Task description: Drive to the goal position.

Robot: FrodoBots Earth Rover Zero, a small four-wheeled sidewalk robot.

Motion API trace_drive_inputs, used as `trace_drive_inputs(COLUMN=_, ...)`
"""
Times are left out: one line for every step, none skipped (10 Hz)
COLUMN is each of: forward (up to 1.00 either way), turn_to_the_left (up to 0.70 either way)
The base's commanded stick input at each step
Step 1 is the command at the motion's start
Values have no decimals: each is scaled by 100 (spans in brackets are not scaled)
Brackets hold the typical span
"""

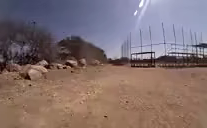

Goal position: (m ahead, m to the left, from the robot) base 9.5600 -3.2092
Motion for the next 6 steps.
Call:
trace_drive_inputs(forward=100, turn_to_the_left=0)
trace_drive_inputs(forward=100, turn_to_the_left=0)
trace_drive_inputs(forward=100, turn_to_the_left=0)
trace_drive_inputs(forward=100, turn_to_the_left=0)
trace_drive_inputs(forward=100, turn_to_the_left=0)
trace_drive_inputs(forward=100, turn_to_the_left=0)
